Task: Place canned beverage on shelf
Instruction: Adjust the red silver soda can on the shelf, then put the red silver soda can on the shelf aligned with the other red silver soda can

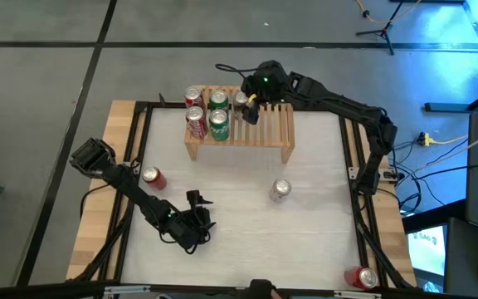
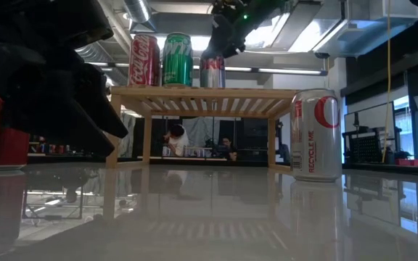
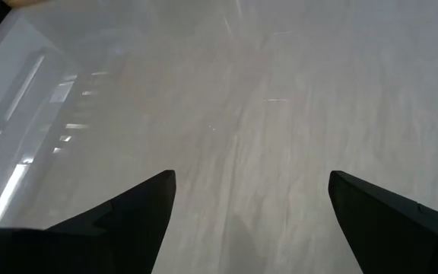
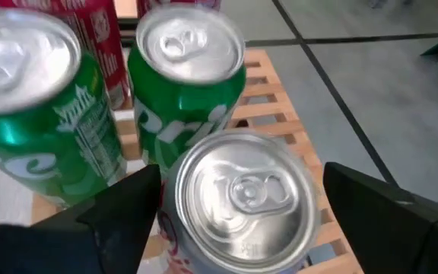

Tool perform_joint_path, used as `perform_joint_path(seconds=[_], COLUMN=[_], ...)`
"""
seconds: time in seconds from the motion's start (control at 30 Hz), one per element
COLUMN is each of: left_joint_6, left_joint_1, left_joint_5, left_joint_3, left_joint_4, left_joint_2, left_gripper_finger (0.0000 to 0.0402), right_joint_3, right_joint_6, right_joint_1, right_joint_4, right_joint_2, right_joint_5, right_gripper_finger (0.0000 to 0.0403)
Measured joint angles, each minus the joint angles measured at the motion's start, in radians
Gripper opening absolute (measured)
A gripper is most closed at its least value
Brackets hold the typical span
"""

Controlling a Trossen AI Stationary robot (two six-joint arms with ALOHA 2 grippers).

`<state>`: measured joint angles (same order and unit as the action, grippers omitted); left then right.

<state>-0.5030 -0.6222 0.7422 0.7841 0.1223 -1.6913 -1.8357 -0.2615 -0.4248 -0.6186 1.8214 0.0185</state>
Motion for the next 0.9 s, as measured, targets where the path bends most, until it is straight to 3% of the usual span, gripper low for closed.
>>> perform_joint_path(seconds=[0.2, 0.5, 0.7, 0.9], left_joint_6=[0.0, 0.0, -0.001, -0.027], left_joint_1=[0.0, 0.0, 0.0, 0.0], left_joint_5=[0.0, 0.0, 0.0, 0.0], left_joint_3=[0.0, 0.0, 0.0, 0.0], left_joint_4=[0.0, -0.003, -0.037, -0.082], left_joint_2=[0.0, 0.0, 0.0, 0.0], left_gripper_finger=[0.0337, 0.0337, 0.0337, 0.0337], right_joint_3=[-0.105, -0.316, -0.32, -0.197], right_joint_6=[0.0, 0.085, 0.207, 0.267], right_joint_1=[0.0, 0.071, 0.211, 0.392], right_joint_4=[-0.133, -0.63, -0.934, -0.926], right_joint_2=[0.0, -0.002, -0.002, -0.043], right_joint_5=[-0.003, -0.001, 0.001, -0.011], right_gripper_finger=[0.036, 0.036, 0.036, 0.036])
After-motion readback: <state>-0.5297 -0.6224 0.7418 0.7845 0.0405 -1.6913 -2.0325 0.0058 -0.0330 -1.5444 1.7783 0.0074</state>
